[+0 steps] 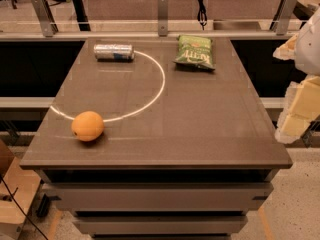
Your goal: Pick redbull can
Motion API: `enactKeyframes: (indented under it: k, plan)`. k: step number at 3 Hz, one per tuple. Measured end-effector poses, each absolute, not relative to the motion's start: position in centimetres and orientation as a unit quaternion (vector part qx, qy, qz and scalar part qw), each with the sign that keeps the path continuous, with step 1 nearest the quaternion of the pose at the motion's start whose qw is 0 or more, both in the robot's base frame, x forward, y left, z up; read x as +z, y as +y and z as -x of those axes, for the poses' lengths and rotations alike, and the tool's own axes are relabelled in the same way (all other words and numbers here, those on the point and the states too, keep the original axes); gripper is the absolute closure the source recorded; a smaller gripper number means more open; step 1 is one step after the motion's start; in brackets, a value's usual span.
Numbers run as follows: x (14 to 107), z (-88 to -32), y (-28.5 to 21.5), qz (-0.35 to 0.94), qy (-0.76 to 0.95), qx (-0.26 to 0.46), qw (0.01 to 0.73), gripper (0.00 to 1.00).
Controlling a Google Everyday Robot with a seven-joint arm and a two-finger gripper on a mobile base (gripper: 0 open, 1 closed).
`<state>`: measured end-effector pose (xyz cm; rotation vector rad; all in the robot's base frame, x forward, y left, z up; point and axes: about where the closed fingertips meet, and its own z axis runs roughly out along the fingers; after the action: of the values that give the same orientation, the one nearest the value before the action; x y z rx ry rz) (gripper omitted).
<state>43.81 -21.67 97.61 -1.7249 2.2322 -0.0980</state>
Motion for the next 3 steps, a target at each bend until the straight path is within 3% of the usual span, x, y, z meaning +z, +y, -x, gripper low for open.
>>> enactKeyframes:
  k: [3]
  plan:
    - [97.2,-46.0,-19.8,0.613,0.763,-0.012,0.206,0.0]
